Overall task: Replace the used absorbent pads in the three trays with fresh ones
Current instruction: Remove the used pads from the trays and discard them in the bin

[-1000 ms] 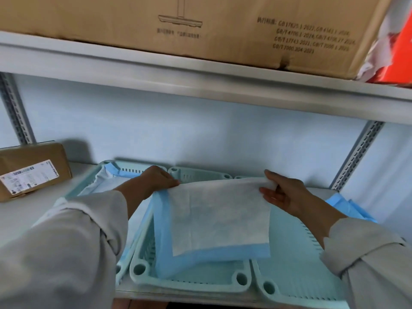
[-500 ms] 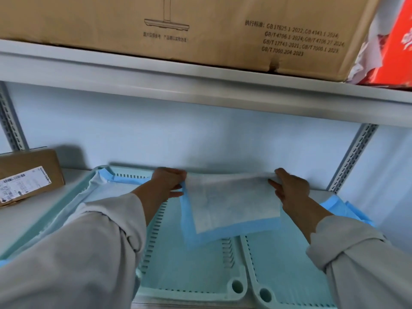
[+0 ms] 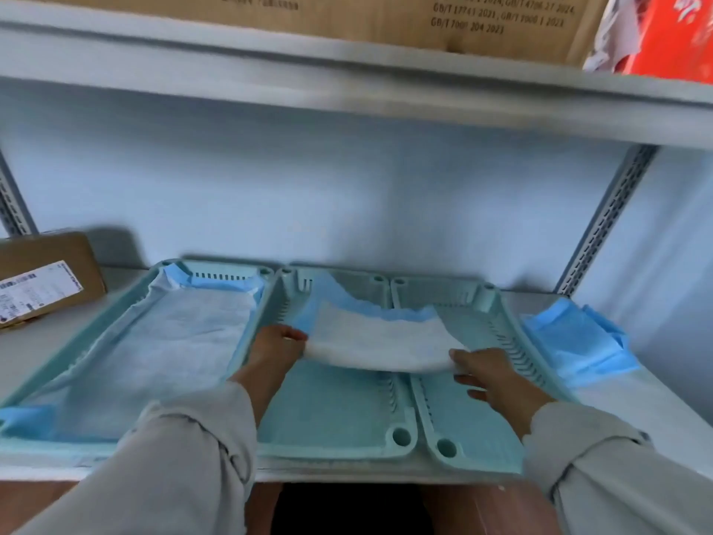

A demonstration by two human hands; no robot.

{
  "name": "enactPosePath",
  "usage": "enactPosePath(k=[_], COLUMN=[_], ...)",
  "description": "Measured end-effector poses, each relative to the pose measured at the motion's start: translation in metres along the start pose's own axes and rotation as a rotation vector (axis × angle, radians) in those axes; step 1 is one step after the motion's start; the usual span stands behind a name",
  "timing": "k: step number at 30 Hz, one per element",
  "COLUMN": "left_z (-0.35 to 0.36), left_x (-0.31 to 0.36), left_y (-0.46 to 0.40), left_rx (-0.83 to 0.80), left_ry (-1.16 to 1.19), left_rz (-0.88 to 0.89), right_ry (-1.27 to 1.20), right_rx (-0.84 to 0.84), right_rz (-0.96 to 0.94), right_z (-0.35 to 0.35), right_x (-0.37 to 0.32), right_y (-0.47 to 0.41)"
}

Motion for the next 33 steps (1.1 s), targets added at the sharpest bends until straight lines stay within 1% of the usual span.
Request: enactPosePath(k=[2,4,6,7,8,9,11,13,14,16,18,21,23,25,28,31,33], left_z=[0.012,0.016,0.017,0.019,0.024,0.034,0.064,0.098,0.111,0.13,0.143,0.15,0.148,0.143,0.125,0.095,0.083], left_x=[-0.042,-0.069,-0.072,-0.066,-0.055,-0.043,-0.025,-0.022,-0.022,-0.026,-0.03,-0.029,-0.024,-0.02,-0.006,0.004,0.007], left_y=[0.003,0.01,0.018,0.021,0.025,0.028,0.038,0.058,0.068,0.084,0.099,0.099,0.092,0.082,0.07,0.052,0.045], left_rx=[-0.092,-0.155,-0.211,-0.219,-0.226,-0.25,-0.392,-0.574,-0.638,-0.722,-0.785,-0.751,-0.671,-0.571,-0.41,-0.23,-0.18], left_ry=[-0.209,-0.439,-0.705,-0.792,-0.822,-0.806,-0.69,-0.605,-0.585,-0.561,-0.537,-0.556,-0.58,-0.56,-0.428,-0.225,-0.083], left_rz=[-0.094,-0.169,-0.147,-0.098,-0.041,0.03,0.119,0.117,0.106,0.095,0.077,0.095,0.15,0.19,0.218,0.143,0.078], right_ry=[0.103,0.14,0.151,0.138,0.103,0.056,-0.073,-0.193,-0.221,-0.218,-0.214,-0.209,-0.26,-0.304,-0.331,-0.319,-0.278], right_rx=[-0.027,-0.021,-0.035,-0.05,-0.066,-0.085,-0.142,-0.177,-0.176,-0.181,-0.196,-0.205,-0.242,-0.283,-0.255,-0.21,-0.234], right_rz=[0.062,0.093,0.124,0.139,0.148,0.159,0.201,0.255,0.276,0.309,0.301,0.145,0.031,-0.04,-0.051,0.008,0.059], right_z=[0.007,0.006,0.005,0.004,0.004,0.004,0.009,0.015,0.017,0.022,0.026,0.032,0.041,0.05,0.053,0.049,0.053], right_x=[0.034,0.05,0.057,0.059,0.058,0.056,0.051,0.049,0.049,0.049,0.042,0.011,-0.017,-0.038,-0.048,-0.04,-0.031], right_y=[0.006,0.012,0.015,0.015,0.016,0.016,0.018,0.023,0.024,0.025,0.027,0.029,0.038,0.045,0.044,0.039,0.038])
Point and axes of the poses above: each hand's wrist, its own y-axis away from the middle knuckle, its own z-axis out of the palm, x = y × z, the point moved 9 cm from there along -y, towards the middle knuckle, and after that the axes turned 11 degrees about y, right-handed, at the moved point
